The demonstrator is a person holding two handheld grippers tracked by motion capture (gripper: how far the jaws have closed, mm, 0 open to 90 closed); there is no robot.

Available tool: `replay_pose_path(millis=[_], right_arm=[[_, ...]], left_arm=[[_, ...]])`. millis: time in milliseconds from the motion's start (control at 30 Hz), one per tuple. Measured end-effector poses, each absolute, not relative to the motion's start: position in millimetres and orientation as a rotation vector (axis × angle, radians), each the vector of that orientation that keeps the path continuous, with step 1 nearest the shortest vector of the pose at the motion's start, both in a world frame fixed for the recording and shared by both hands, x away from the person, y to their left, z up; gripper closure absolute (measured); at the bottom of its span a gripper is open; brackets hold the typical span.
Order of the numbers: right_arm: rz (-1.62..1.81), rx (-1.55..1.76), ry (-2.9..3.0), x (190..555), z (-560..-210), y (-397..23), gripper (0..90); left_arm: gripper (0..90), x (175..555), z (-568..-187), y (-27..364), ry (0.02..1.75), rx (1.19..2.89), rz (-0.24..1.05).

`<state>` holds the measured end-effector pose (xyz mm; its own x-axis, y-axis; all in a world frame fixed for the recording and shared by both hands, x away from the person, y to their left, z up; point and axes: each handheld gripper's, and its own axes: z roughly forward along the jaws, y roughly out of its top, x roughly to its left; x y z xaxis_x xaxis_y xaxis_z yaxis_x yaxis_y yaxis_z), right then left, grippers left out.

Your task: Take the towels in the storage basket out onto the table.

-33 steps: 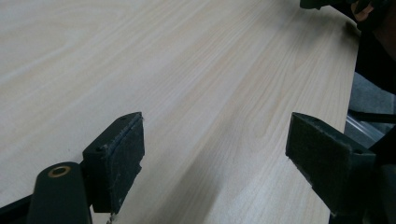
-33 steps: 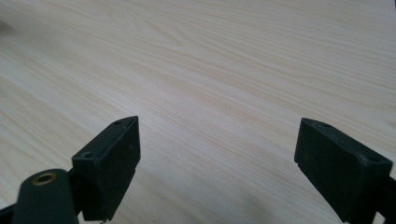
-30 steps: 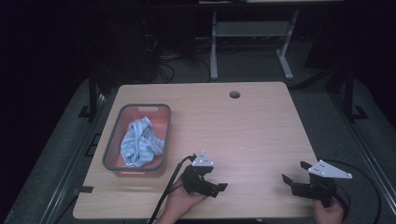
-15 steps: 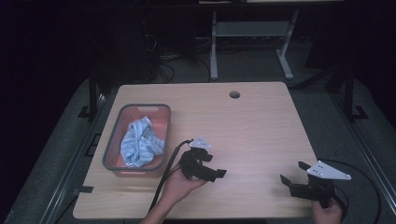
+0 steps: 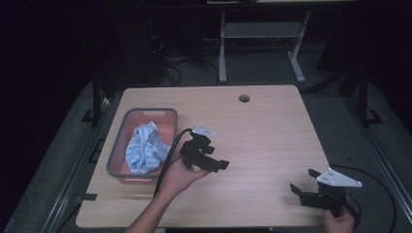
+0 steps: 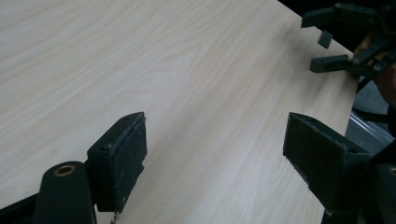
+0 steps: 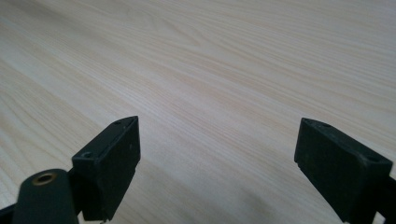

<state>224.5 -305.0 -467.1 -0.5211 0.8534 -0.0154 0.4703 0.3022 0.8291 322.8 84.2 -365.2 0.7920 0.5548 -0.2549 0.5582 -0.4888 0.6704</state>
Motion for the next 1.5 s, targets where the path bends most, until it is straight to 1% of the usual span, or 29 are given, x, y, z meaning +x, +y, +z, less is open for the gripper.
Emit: replay_pose_path(millis=[133, 333, 533, 567, 733, 833, 900, 1000, 1167, 1500], right_arm=[[1.125, 1.161, 2.112, 224, -466, -305, 13.7], [1.121, 1.151, 2.121, 224, -467, -304, 13.7], [1.134, 1.133, 2.132, 222, -466, -302, 13.7], [1.131, 1.125, 2.137, 221, -466, -301, 13.7], [1.131, 1.103, 2.155, 222, -466, -300, 13.7], [1.149, 1.098, 2.132, 220, -465, -301, 13.7], [1.149, 1.101, 2.132, 220, -465, -302, 13.7], [1.145, 1.098, 2.132, 219, -465, -302, 13.7], [1.152, 1.089, 2.133, 218, -464, -301, 13.7], [1.119, 1.071, 2.179, 221, -466, -297, 13.7]], left_arm=[[21.9, 327, -360, 90, 0.835, 2.186, 0.006], [20.4, 334, -353, 100, 0.871, 2.211, 0.031], [20.1, 341, -347, 117, 0.935, 2.202, 0.053], [20.1, 343, -345, 123, 0.939, 2.223, 0.057], [20.3, 349, -338, 138, 0.982, 2.175, 0.037], [20.4, 351, -334, 150, 1.002, 2.175, 0.055], [20.8, 352, -331, 158, 1.022, 2.149, 0.046], [21.1, 354, -325, 171, 1.046, 2.130, 0.067], [21.3, 356, -323, 184, 1.081, 2.118, 0.089], [22.1, 357, -323, 229, 1.191, 2.056, 0.110]])
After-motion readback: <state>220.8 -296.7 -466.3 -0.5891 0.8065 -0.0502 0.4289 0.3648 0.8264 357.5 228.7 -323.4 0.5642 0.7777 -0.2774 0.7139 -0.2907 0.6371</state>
